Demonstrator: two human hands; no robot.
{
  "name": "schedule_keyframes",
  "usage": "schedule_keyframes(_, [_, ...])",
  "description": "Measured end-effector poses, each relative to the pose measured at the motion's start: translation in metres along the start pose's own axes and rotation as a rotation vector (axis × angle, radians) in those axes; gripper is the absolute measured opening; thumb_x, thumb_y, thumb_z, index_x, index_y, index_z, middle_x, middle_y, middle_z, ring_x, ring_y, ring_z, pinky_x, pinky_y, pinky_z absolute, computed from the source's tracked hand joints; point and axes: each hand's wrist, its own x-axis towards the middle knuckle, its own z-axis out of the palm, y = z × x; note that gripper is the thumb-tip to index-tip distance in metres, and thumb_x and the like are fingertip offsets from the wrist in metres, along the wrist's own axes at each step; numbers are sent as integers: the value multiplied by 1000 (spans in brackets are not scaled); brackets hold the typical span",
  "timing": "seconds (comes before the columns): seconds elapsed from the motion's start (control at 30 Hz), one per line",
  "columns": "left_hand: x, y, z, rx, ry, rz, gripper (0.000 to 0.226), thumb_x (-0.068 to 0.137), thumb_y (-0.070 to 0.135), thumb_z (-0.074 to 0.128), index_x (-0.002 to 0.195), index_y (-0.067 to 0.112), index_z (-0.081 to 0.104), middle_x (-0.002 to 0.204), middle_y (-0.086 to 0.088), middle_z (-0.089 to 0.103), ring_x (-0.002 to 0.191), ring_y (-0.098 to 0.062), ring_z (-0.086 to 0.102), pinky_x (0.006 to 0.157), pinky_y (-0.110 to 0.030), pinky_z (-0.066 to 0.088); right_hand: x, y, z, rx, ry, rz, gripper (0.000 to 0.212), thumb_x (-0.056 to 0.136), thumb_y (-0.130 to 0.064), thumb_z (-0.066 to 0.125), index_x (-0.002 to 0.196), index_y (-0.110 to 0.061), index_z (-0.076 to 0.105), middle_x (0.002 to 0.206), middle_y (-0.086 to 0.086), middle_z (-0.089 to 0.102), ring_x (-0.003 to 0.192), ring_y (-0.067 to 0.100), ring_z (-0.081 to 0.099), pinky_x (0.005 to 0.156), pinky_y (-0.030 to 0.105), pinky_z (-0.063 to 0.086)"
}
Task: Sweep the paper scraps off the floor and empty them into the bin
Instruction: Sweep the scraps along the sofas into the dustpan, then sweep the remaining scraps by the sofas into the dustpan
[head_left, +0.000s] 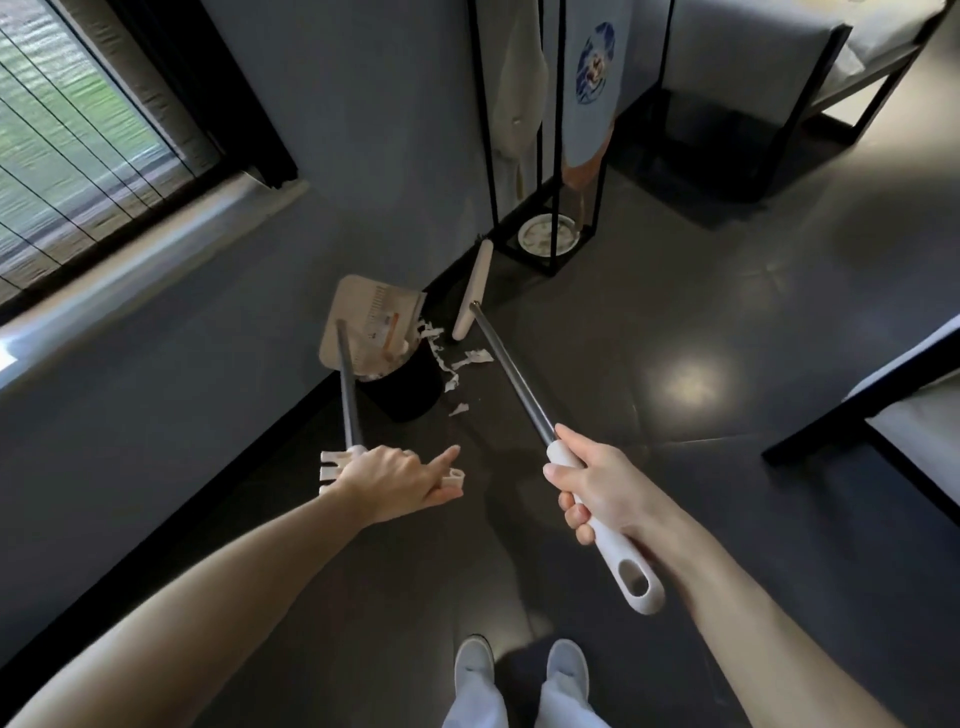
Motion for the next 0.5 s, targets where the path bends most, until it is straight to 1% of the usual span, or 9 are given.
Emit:
schedule_keyframes(0.07, [-5, -4, 9, 18, -23, 26, 76, 88, 73, 9, 153, 33, 3, 115, -7, 65, 99, -28, 66, 76, -50, 53, 3, 3, -1, -16, 8, 11, 65, 97, -10, 51, 151, -33, 23, 63, 4, 43, 38, 7, 40, 37, 20, 37])
schedule_keyframes(0.13, [-11, -9, 10, 67, 0, 57, 83, 81, 75, 0, 153, 33, 1, 115, -8, 65, 98, -28, 66, 73, -48, 53, 5, 3, 1, -18, 15, 16, 66, 96, -9, 51, 151, -33, 23, 62, 3, 44, 37, 7, 40, 38, 20, 37])
schedule_keyframes(0.2, [-14, -19, 1, 90, 40, 72, 93, 71, 75, -10, 153, 33, 0, 113, -8, 65, 94, -26, 68, 68, -43, 53, 5, 3, 6, -14, 16, 13, 66, 96, -9, 51, 151, -33, 23, 61, 3, 44, 37, 7, 40, 38, 19, 37])
schedule_keyframes(0.27, [-18, -32, -15, 104, 81, 77, 96, 67, 75, -14, 153, 34, -2, 107, -6, 66, 89, -22, 69, 61, -37, 50, 3, -1, 13, -18, 11, -3, 66, 96, -9, 51, 151, -32, 23, 62, 3, 44, 37, 7, 40, 38, 20, 37])
schedule_keyframes(0.37, [-31, -46, -37, 126, 137, 47, 94, 68, 75, -15, 153, 35, -2, 102, -4, 67, 86, -20, 69, 57, -31, 45, 1, -9, 20, -20, -2, -33, 65, 96, -9, 51, 151, -30, 23, 65, 4, 45, 37, 6, 41, 37, 20, 37])
schedule_keyframes(0.43, [-42, -50, -47, 153, 177, 15, 95, 66, 74, -19, 152, 37, -1, 102, -2, 67, 87, -20, 70, 56, -30, 42, -2, -14, 22, -5, -13, -50, 65, 96, -9, 51, 151, -30, 23, 66, 4, 44, 37, 6, 41, 37, 20, 37])
schedule_keyframes(0.5, [-54, -54, -57, 173, 203, -22, 96, 65, 74, -21, 152, 39, -1, 101, -1, 67, 88, -20, 70, 57, -30, 42, -6, -18, 22, -6, -22, -73, 65, 96, -10, 51, 151, -30, 24, 65, 3, 44, 37, 6, 41, 38, 20, 37])
